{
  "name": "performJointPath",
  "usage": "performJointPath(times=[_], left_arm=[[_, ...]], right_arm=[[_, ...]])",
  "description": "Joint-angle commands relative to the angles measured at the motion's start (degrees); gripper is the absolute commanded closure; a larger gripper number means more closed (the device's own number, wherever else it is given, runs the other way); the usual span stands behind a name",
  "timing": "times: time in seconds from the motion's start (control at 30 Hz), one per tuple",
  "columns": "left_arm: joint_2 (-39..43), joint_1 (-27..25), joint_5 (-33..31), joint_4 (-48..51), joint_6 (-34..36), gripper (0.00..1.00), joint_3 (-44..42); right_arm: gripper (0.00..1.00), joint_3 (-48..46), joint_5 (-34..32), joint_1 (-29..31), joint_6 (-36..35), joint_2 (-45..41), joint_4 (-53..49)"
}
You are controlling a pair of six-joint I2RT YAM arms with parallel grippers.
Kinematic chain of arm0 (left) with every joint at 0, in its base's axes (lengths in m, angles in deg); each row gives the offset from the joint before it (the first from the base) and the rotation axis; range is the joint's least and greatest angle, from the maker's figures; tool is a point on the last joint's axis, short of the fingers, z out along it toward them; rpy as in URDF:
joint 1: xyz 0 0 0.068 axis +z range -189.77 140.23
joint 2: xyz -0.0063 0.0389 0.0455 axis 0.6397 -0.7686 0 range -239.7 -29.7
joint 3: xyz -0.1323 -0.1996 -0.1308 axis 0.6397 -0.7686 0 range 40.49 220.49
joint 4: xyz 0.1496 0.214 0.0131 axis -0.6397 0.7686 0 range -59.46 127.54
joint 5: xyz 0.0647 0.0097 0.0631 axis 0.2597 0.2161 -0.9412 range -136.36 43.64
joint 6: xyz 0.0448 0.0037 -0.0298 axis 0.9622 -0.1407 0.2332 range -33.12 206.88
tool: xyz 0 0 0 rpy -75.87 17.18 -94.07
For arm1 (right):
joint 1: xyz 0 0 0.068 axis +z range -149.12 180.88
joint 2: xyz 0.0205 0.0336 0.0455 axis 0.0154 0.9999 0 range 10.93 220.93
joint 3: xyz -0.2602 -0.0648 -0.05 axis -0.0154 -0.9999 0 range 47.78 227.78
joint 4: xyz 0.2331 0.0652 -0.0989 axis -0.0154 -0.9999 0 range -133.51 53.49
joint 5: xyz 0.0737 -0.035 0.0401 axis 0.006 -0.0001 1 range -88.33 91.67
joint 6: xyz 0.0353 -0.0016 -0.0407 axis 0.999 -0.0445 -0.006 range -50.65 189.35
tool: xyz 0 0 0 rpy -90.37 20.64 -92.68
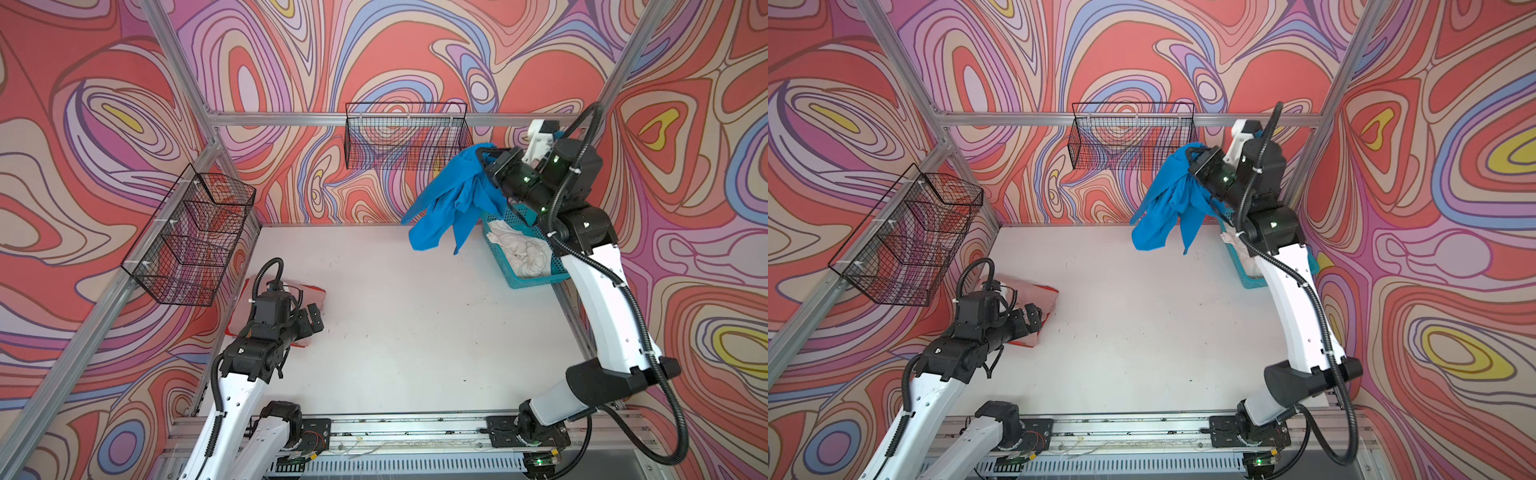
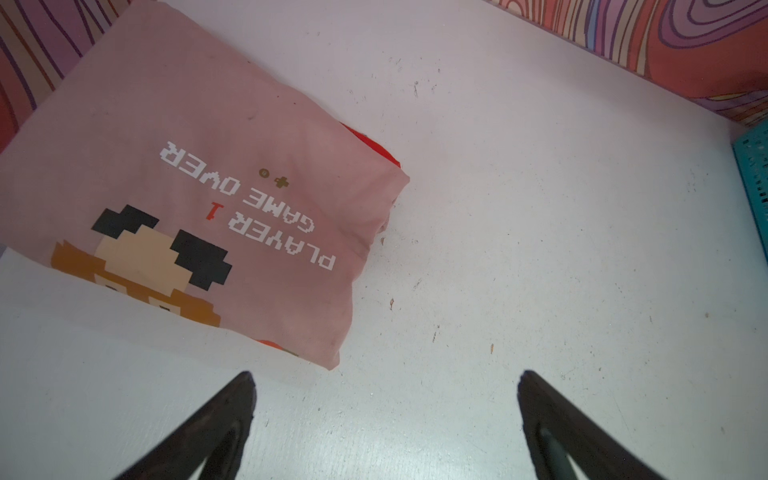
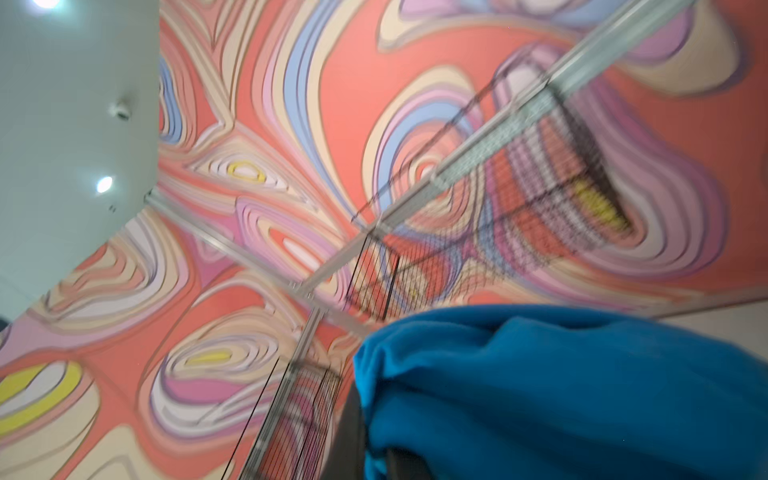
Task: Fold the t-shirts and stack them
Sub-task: 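Lift the blue t-shirt out and lay it on the table center, then grasp the blue t-shirt edge with the left gripper while right gripper holds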
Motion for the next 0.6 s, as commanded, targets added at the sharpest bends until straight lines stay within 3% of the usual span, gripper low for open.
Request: performJointPath(times=[0.0, 0.17, 0.3, 0.43, 0.57], left_arm=[[2.0, -0.4, -2.6, 2.0, 0.2, 0.0, 1.7], [2.3, -0.4, -2.7, 2.1, 0.0, 0.0, 1.6], [1.1, -0.4, -0.6, 2.3, -0.3, 0.0, 2.0], [-2.1, -2.0, 8.3, 2.9, -4.7, 0.0, 1.9], [-5.5, -10.5, 12.1, -2.7, -14.5, 0.0, -3.6]], right_arm=[[1.0, -19.4, 6.8, 2.5, 7.3, -8.8, 12.3], [1.0, -53.2, 9.1, 6.3, 11.6, -21.5, 27.8], [1.0, -72.5, 7.5, 6.3, 12.6, -29.8, 30.7], [1.0, -83.8, 3.2, 6.1, 13.4, -35.9, 29.5], [1.0, -85.1, 2.6, 6.0, 12.2, -36.1, 29.0]])
